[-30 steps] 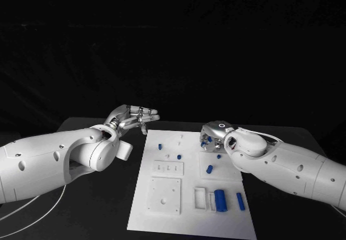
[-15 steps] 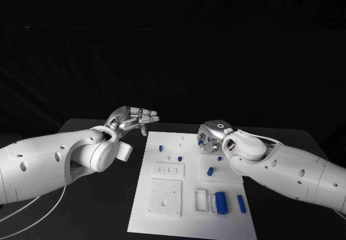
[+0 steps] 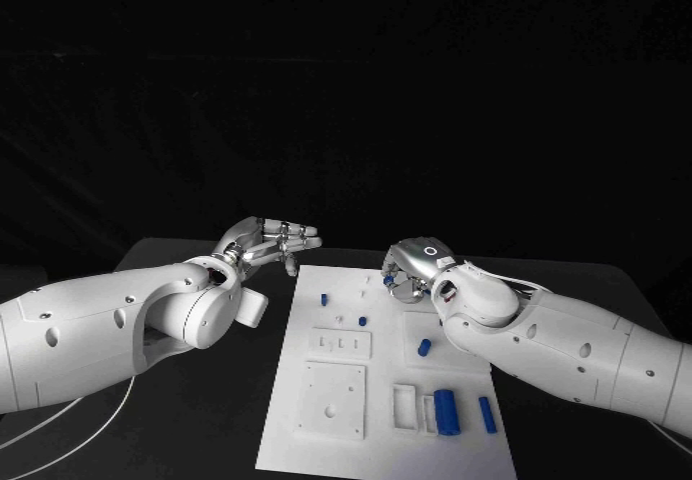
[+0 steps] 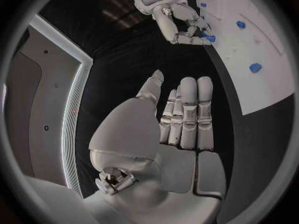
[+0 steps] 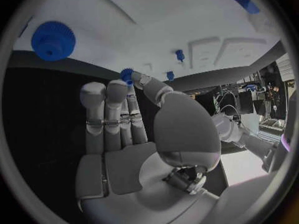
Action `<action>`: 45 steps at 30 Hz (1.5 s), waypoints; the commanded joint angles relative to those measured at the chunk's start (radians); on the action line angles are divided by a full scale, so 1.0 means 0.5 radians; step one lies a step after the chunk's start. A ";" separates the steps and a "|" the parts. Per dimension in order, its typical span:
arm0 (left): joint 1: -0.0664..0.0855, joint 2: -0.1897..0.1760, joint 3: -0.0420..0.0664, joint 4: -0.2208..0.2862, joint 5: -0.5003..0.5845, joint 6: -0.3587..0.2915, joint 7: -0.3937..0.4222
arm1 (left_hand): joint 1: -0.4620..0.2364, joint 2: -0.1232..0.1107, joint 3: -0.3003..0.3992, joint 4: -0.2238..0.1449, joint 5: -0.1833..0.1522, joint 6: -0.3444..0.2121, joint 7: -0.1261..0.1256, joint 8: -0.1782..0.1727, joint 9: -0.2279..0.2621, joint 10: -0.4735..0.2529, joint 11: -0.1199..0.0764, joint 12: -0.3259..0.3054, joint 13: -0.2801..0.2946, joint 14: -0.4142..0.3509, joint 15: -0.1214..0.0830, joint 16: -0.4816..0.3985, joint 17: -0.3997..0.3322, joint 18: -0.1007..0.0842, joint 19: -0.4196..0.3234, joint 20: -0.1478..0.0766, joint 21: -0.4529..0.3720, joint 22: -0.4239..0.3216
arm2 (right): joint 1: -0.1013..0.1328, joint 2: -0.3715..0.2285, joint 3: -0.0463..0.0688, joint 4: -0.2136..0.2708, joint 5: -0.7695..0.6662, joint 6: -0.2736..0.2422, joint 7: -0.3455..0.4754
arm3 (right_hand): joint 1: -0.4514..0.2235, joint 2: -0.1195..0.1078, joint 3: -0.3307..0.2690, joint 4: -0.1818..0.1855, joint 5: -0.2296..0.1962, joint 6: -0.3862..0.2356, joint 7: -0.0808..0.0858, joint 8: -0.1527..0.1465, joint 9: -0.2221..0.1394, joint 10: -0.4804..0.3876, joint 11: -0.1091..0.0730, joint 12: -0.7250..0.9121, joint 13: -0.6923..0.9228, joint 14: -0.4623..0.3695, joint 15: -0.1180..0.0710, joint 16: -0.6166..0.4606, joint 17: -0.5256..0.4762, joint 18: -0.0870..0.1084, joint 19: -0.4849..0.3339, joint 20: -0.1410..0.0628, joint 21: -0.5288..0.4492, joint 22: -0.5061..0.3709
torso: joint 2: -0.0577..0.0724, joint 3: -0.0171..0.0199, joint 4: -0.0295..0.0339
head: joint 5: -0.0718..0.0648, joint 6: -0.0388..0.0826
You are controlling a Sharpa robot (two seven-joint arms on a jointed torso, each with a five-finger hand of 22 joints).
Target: Assemble the parts on the task board
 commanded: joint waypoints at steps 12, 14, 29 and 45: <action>0.004 0.024 0.002 -0.005 0.000 0.011 0.017 | 0.015 0.006 -0.005 0.001 -0.003 -0.014 -0.001 0.002 0.000 -0.012 -0.002 -0.003 0.002 0.014 0.002 0.010 -0.005 0.026 -0.005 0.010 -0.011 0.006 | 0.000 0.074 0.001 -0.060 -0.063 -0.181 -0.049 | 0.004 -0.023 -0.003 0.027 -0.004 0.009 -0.003 0.000 -0.002 0.033 -0.028 0.006 -0.004 0.003 -0.018 0.016 -0.017 -0.004 0.048 -0.004 -0.009 0.053 | 0.048 -0.0330 0.041 | -0.016 0.037; 0.004 0.024 0.002 -0.004 0.001 0.011 0.017 | 0.015 0.006 -0.005 0.001 -0.003 -0.014 -0.001 0.002 0.000 -0.012 -0.002 -0.003 0.002 0.014 0.002 0.010 -0.005 0.026 -0.005 0.010 -0.011 0.006 | 0.000 0.081 0.001 -0.069 -0.066 -0.197 -0.057 | 0.005 -0.025 -0.001 0.028 0.000 0.012 -0.003 0.001 -0.002 0.033 -0.028 0.006 -0.005 0.003 -0.019 0.018 -0.019 -0.004 0.051 -0.006 -0.007 0.061 | 0.054 -0.0361 0.046 | -0.015 0.040; 0.004 0.030 0.002 -0.027 0.002 0.011 0.018 | 0.015 0.006 -0.005 0.001 -0.003 -0.014 -0.001 0.002 0.000 -0.012 -0.002 -0.003 0.002 0.014 0.002 0.010 -0.005 0.026 -0.005 0.010 -0.011 0.006 | 0.000 0.107 0.002 -0.089 -0.065 -0.227 -0.065 | 0.007 -0.033 -0.008 0.046 0.008 0.012 -0.004 0.000 -0.002 0.034 -0.030 0.006 -0.006 0.001 -0.021 0.026 -0.032 -0.008 0.066 -0.007 0.009 0.116 | 0.057 -0.0393 0.046 | 0.004 0.044; 0.004 0.032 0.002 -0.017 0.004 0.012 0.019 | 0.011 0.009 -0.007 -0.002 -0.003 -0.015 0.000 0.002 -0.001 -0.013 -0.002 -0.002 0.002 0.016 0.001 0.011 -0.010 0.027 -0.003 0.009 -0.015 0.011 | 0.000 0.145 0.002 -0.137 -0.063 -0.218 -0.061 | 0.009 -0.031 -0.009 0.050 -0.015 0.006 -0.002 -0.001 -0.004 0.026 -0.027 0.006 -0.007 0.001 -0.019 0.027 -0.041 -0.009 0.072 -0.006 -0.008 0.138 | 0.061 -0.0384 0.052 | 0.017 0.029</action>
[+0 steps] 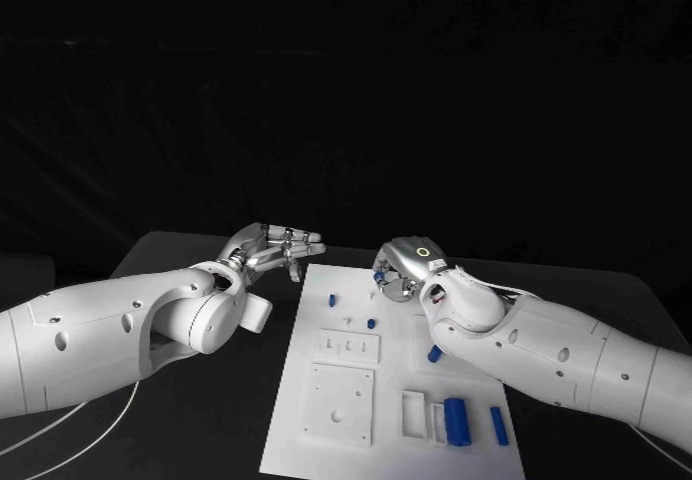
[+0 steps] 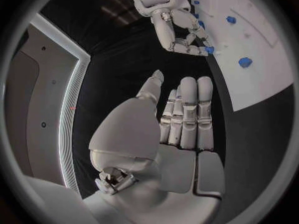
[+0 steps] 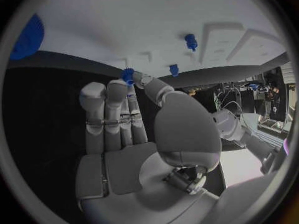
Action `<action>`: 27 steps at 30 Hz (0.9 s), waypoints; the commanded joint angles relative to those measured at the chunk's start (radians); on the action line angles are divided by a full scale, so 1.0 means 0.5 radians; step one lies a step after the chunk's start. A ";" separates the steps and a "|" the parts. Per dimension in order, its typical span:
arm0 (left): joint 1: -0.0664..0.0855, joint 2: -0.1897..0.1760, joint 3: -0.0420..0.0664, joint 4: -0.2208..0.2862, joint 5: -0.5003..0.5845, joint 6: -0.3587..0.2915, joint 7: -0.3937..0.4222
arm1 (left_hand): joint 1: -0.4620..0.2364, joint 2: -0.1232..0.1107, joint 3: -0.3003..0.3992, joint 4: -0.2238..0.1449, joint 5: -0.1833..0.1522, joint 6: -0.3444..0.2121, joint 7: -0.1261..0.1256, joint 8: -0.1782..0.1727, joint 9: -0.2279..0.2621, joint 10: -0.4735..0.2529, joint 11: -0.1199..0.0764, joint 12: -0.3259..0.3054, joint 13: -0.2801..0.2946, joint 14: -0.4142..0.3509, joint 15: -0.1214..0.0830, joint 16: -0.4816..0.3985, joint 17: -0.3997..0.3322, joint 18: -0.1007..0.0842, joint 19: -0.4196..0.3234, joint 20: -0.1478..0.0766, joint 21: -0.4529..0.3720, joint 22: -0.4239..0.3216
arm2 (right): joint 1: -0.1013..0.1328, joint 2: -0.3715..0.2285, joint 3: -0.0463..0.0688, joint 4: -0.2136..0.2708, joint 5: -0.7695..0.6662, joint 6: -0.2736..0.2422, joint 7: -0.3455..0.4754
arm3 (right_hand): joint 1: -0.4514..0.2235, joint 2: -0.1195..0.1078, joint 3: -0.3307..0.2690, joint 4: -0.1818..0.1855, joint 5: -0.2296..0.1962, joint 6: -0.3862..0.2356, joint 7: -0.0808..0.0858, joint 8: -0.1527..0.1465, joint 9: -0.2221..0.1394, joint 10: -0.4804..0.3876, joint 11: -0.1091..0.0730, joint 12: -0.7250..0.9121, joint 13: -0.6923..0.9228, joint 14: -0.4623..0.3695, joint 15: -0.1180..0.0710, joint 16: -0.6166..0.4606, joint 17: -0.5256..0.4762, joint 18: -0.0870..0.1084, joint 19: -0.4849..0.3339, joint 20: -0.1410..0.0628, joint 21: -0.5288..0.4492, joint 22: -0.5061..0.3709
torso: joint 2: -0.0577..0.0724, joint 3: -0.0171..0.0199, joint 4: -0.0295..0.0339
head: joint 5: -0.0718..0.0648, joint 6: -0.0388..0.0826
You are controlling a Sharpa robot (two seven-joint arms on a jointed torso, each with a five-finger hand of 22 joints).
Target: Assemble the parts on the task board
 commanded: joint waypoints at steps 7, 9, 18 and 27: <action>0.004 0.000 0.002 0.012 0.003 0.011 0.018 | 0.011 0.009 -0.007 -0.002 -0.003 -0.015 0.000 0.002 0.000 -0.013 -0.002 -0.002 0.002 0.016 0.001 0.011 -0.002 0.027 -0.003 0.009 -0.007 0.002 | -0.002 0.024 0.000 -0.035 -0.028 -0.012 -0.004 | 0.017 -0.009 0.000 0.017 -0.023 0.003 -0.002 0.000 -0.004 -0.006 0.002 0.005 0.002 -0.002 -0.008 0.012 -0.006 0.009 0.070 0.002 -0.022 0.014 | 0.009 0.0005 0.012 | 0.013 -0.005; 0.004 0.001 0.002 0.011 0.004 0.011 0.019 | 0.011 0.009 -0.007 -0.002 -0.003 -0.015 0.000 0.002 0.000 -0.013 -0.002 -0.002 0.002 0.016 0.001 0.011 -0.002 0.027 -0.003 0.009 -0.007 0.002 | -0.002 0.026 0.000 -0.040 -0.027 -0.010 -0.001 | 0.017 -0.009 -0.001 0.017 -0.027 0.002 -0.002 0.000 -0.004 -0.006 0.002 0.005 0.002 -0.002 -0.008 0.012 -0.007 0.009 0.070 0.002 -0.024 0.016 | 0.008 -0.0008 0.010 | 0.014 -0.008; 0.004 0.004 0.002 0.010 0.005 0.015 0.017 | 0.011 0.009 -0.007 -0.002 -0.003 -0.015 0.000 0.002 0.000 -0.013 -0.002 -0.002 0.002 0.016 0.001 0.011 -0.002 0.027 -0.003 0.009 -0.007 0.002 | -0.002 0.036 0.000 -0.066 -0.016 0.011 0.014 | 0.018 -0.007 -0.007 0.019 -0.043 0.000 -0.001 0.000 -0.005 -0.010 0.003 0.005 0.001 -0.002 -0.006 0.013 -0.012 0.009 0.076 0.003 -0.040 0.031 | 0.009 -0.0011 0.014 | 0.008 -0.005; 0.004 0.004 0.002 0.009 0.007 0.015 0.017 | 0.011 0.009 -0.007 -0.002 -0.003 -0.015 0.000 0.002 0.000 -0.013 -0.002 -0.002 0.002 0.016 0.001 0.011 -0.002 0.027 -0.003 0.009 -0.007 0.002 | -0.003 0.042 0.000 -0.087 -0.004 0.070 0.020 | 0.015 -0.004 -0.011 0.021 -0.071 -0.010 0.001 -0.001 -0.006 -0.021 0.007 0.005 -0.001 -0.004 -0.003 0.012 -0.017 0.010 0.077 0.006 -0.062 0.041 | 0.010 -0.0026 0.010 | 0.017 -0.011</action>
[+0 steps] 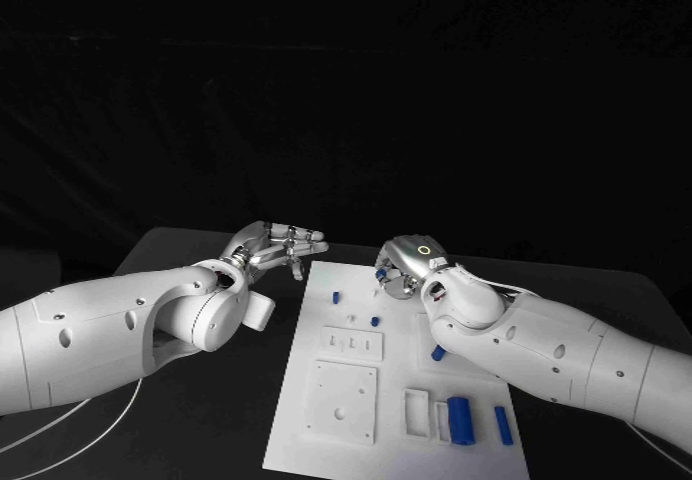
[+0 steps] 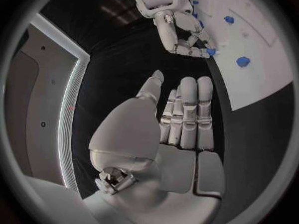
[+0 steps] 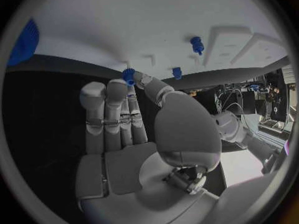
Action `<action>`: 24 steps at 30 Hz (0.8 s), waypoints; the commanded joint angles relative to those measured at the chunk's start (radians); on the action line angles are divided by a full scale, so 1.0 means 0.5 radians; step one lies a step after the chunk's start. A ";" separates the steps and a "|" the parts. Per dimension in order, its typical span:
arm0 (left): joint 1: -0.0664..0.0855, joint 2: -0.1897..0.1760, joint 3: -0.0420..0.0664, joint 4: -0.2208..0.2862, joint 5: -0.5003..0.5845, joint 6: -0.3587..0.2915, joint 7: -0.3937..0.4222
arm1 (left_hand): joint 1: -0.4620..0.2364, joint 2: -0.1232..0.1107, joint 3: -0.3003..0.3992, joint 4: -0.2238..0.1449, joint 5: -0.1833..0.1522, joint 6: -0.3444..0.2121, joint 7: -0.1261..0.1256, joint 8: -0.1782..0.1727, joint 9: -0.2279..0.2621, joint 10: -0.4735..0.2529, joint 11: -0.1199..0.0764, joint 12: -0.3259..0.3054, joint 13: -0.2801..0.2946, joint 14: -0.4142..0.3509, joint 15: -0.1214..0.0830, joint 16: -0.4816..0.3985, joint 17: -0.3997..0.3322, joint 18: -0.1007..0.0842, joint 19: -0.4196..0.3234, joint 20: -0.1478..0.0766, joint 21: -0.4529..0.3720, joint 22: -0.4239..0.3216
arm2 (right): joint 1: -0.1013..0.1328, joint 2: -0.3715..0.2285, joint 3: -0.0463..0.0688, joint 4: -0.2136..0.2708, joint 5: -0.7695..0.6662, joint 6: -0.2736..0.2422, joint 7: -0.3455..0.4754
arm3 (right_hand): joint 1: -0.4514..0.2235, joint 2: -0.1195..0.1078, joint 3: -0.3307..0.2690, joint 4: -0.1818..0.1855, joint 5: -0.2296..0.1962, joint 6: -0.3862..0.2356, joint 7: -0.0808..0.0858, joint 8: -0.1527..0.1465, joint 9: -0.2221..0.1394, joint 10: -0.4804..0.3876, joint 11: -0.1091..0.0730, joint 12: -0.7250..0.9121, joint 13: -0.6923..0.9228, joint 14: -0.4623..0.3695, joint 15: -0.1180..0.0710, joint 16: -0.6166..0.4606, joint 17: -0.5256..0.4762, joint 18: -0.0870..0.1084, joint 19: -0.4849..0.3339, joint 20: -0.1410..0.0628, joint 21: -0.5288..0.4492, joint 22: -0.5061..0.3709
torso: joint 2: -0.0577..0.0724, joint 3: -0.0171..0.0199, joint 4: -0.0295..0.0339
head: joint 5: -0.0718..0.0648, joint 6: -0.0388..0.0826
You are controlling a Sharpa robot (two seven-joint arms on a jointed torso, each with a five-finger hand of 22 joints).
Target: Assemble the parts on the task board
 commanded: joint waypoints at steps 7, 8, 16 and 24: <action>0.004 0.004 0.002 0.003 0.007 0.015 0.016 | 0.011 0.009 -0.007 -0.002 -0.003 -0.015 0.000 0.002 0.000 -0.013 -0.002 -0.002 0.002 0.016 0.001 0.011 -0.002 0.027 -0.003 0.009 -0.007 0.002 | -0.002 0.006 0.000 -0.016 0.007 0.077 0.023 | 0.018 0.002 -0.008 0.008 -0.016 -0.021 0.004 -0.002 -0.005 -0.026 0.003 0.005 -0.002 -0.003 0.000 0.011 -0.006 0.014 0.079 0.009 -0.019 0.033 | 0.001 -0.0008 -0.002 | 0.007 -0.010; 0.004 0.004 0.002 0.003 0.007 0.015 0.016 | 0.011 0.009 -0.007 -0.002 -0.003 -0.015 0.000 0.002 0.000 -0.013 -0.002 -0.002 0.002 0.016 0.001 0.011 -0.002 0.027 -0.003 0.009 -0.007 0.002 | -0.002 0.006 0.000 -0.016 0.009 0.078 0.024 | 0.018 0.002 -0.008 0.008 -0.016 -0.021 0.004 -0.002 -0.005 -0.026 0.003 0.005 -0.002 -0.003 0.000 0.011 -0.006 0.014 0.079 0.009 -0.019 0.033 | 0.001 -0.0012 -0.002 | 0.008 -0.011; 0.004 0.011 0.002 -0.007 0.007 0.015 0.017 | 0.011 0.009 -0.007 -0.002 -0.003 -0.015 0.000 0.002 0.000 -0.013 -0.002 -0.002 0.002 0.016 0.001 0.011 -0.002 0.027 -0.003 0.009 -0.007 0.002 | -0.002 0.013 0.000 -0.017 0.021 0.078 0.035 | 0.015 0.002 -0.012 0.011 -0.017 -0.024 0.004 -0.001 -0.005 -0.029 0.004 0.005 -0.002 -0.003 0.003 0.011 -0.008 0.016 0.083 0.013 -0.031 0.039 | 0.001 -0.0005 -0.005 | 0.014 -0.016; 0.004 0.013 0.002 -0.010 0.009 0.017 0.016 | 0.011 0.009 -0.007 -0.002 -0.003 -0.015 0.000 0.002 0.000 -0.013 -0.002 -0.002 0.002 0.016 0.001 0.011 -0.002 0.027 -0.003 0.009 -0.007 0.002 | -0.001 0.015 0.000 -0.027 0.055 0.106 0.056 | -0.038 -0.051 0.030 0.033 -0.038 -0.186 0.050 -0.009 -0.019 -0.228 0.071 0.004 -0.016 -0.005 0.057 -0.004 -0.026 0.037 0.074 0.061 -0.115 0.023 | 0.000 -0.0006 -0.005 | 0.016 -0.011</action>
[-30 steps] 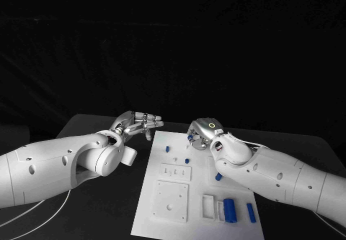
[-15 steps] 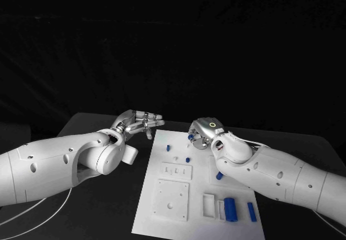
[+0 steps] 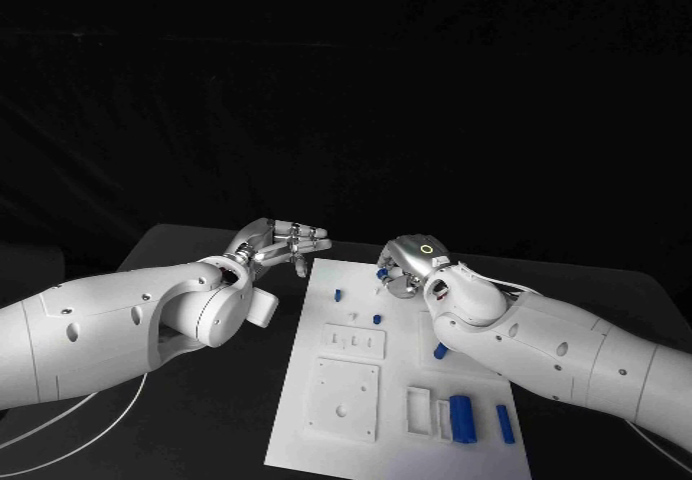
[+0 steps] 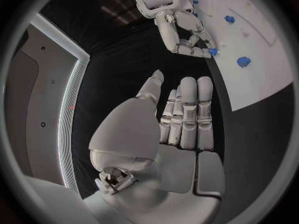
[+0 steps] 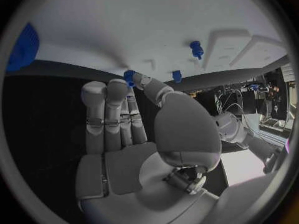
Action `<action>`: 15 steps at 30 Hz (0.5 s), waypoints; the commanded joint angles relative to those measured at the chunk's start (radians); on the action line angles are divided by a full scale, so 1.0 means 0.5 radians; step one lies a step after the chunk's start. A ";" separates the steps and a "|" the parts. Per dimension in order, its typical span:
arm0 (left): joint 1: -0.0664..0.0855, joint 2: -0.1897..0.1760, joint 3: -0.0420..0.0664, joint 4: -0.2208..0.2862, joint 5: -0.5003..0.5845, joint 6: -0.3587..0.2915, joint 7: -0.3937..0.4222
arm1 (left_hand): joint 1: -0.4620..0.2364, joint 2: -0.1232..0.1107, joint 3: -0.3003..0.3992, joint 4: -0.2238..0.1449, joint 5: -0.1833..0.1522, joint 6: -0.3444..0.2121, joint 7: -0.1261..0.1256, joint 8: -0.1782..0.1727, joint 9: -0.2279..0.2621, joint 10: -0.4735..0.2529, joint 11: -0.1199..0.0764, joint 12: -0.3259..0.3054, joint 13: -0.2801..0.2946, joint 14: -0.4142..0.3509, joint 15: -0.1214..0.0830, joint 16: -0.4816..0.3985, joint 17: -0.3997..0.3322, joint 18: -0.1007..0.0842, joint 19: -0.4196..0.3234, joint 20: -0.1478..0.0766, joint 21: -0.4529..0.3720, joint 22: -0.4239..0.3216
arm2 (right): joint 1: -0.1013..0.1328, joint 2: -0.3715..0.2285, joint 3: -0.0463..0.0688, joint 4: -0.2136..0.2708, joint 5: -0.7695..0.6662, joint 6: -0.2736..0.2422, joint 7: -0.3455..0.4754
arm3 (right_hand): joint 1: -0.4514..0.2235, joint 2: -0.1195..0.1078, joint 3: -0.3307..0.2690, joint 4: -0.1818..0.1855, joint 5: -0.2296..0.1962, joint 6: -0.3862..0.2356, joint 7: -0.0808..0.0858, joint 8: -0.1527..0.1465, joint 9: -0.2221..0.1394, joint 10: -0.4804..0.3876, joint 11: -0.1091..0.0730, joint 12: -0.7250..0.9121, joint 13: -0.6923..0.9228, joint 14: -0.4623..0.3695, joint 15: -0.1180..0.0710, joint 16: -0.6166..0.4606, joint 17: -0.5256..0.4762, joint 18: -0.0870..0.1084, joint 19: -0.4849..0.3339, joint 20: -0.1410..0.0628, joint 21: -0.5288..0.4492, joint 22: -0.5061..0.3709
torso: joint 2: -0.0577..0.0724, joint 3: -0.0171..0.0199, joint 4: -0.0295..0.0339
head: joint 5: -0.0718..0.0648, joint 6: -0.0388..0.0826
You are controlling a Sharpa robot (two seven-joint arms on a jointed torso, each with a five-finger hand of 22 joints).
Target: Assemble the parts on the task board
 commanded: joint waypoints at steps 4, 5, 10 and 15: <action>0.004 0.007 0.002 0.000 0.008 0.019 0.015 | 0.018 0.013 -0.003 -0.004 0.020 -0.017 0.001 0.002 -0.001 -0.016 -0.001 -0.003 0.002 0.019 0.001 0.013 -0.005 0.027 0.002 0.009 -0.015 0.011 | -0.001 0.000 0.000 -0.003 0.046 0.075 0.051 | -0.020 -0.055 0.041 0.022 0.008 -0.072 0.023 -0.005 0.000 -0.123 0.039 0.002 -0.004 0.005 0.035 -0.008 -0.026 0.044 0.076 0.041 -0.072 0.009 | 0.001 0.0014 0.002 | 0.000 -0.001; 0.004 0.007 0.002 0.000 0.008 0.019 0.015 | 0.019 0.013 -0.002 -0.005 0.022 -0.018 0.001 0.002 -0.001 -0.016 -0.001 -0.003 0.002 0.019 0.001 0.013 -0.005 0.027 0.002 0.009 -0.015 0.011 | -0.001 0.000 0.000 -0.003 0.050 0.077 0.054 | -0.019 -0.060 0.041 0.025 0.004 -0.086 0.027 -0.007 -0.001 -0.130 0.042 0.001 -0.004 0.004 0.037 -0.007 -0.029 0.046 0.078 0.042 -0.080 0.008 | 0.001 0.0017 0.001 | 0.001 0.000; 0.004 0.007 0.002 -0.002 0.008 0.018 0.015 | 0.019 0.013 -0.002 -0.005 0.022 -0.018 0.001 0.002 -0.001 -0.016 -0.001 -0.003 0.002 0.019 0.001 0.013 -0.005 0.027 0.002 0.009 -0.015 0.011 | -0.001 0.001 0.000 -0.002 0.063 0.077 0.066 | -0.016 -0.072 0.031 0.032 -0.009 -0.124 0.036 -0.006 -0.003 -0.161 0.051 0.002 -0.004 0.004 0.043 -0.006 -0.039 0.052 0.082 0.049 -0.103 0.004 | 0.000 0.0003 -0.002 | 0.005 -0.002; 0.004 0.005 0.002 -0.002 0.008 0.017 0.015 | 0.019 0.013 -0.002 -0.005 0.022 -0.018 0.001 0.002 -0.001 -0.016 -0.001 -0.003 0.002 0.019 0.001 0.013 -0.005 0.027 0.002 0.009 -0.015 0.011 | -0.001 -0.005 0.000 0.007 0.071 0.062 0.070 | -0.013 -0.075 0.026 0.035 -0.009 -0.130 0.037 -0.005 -0.003 -0.164 0.052 0.001 -0.004 0.003 0.044 -0.005 -0.044 0.054 0.086 0.051 -0.113 0.004 | -0.002 -0.0001 -0.002 | -0.002 0.000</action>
